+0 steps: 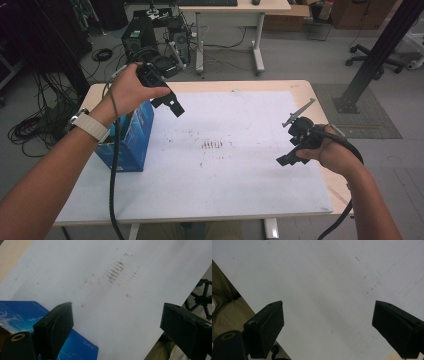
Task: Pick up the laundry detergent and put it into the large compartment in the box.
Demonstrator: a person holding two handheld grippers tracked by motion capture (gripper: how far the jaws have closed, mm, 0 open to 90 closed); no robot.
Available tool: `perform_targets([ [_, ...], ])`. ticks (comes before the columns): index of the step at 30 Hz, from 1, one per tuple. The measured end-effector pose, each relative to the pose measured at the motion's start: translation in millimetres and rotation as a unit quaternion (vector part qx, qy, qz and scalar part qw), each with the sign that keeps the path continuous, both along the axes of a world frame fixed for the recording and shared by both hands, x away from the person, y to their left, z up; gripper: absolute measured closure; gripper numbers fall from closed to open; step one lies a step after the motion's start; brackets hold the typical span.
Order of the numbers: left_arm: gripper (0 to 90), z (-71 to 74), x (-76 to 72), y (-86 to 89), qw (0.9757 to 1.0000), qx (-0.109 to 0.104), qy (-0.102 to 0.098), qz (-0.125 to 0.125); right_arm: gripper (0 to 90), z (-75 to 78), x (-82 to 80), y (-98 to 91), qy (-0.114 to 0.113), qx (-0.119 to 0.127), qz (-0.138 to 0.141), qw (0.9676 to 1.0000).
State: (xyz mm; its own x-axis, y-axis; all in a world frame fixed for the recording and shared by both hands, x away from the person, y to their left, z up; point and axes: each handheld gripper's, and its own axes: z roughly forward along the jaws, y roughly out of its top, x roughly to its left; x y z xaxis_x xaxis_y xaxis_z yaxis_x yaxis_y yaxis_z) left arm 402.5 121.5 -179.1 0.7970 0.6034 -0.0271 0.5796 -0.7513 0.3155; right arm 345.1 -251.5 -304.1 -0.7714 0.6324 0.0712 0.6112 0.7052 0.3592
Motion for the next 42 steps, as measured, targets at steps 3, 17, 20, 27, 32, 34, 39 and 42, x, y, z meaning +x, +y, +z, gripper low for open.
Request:
perform_targets([
  [3,11.2,-0.6,-1.0,-1.4,0.9998,-0.005,-0.002,-0.017,10.6,0.6,-0.3,-0.2,-0.001,0.001,0.000,1.0000],
  [17,10.8,-9.8,-8.8,-8.3,0.9970,0.009,-0.004,-0.077,10.6,-1.9,-0.5,-0.6,-0.001,0.004,0.000,1.0000],
  [20,10.8,-11.4,-9.2,-7.2,0.9969,0.007,-0.003,-0.078,10.6,-2.5,0.1,0.1,-0.001,0.003,0.001,1.0000],
  [27,10.8,-11.0,-9.9,-4.2,0.9970,0.003,-0.008,-0.078,10.5,-4.8,1.2,2.7,0.001,0.004,0.003,1.0000],
  [32,10.8,-11.7,-9.6,-4.0,0.9972,0.002,-0.010,-0.075,10.5,-4.2,2.3,3.2,0.001,0.004,0.003,1.0000],
  [34,10.8,-11.9,-9.4,-4.0,0.9971,0.003,-0.010,-0.075,10.5,-4.5,2.4,3.2,0.001,0.004,0.003,1.0000],
  [39,10.8,-12.0,-9.5,-4.6,0.9969,0.003,-0.011,-0.078,10.5,-6.0,1.9,2.8,0.002,0.003,0.002,1.0000],
  [42,10.8,-12.0,-10.3,-5.2,0.9970,0.002,-0.010,-0.077,10.5,-5.7,1.5,2.4,0.002,0.003,0.002,1.0000],
])
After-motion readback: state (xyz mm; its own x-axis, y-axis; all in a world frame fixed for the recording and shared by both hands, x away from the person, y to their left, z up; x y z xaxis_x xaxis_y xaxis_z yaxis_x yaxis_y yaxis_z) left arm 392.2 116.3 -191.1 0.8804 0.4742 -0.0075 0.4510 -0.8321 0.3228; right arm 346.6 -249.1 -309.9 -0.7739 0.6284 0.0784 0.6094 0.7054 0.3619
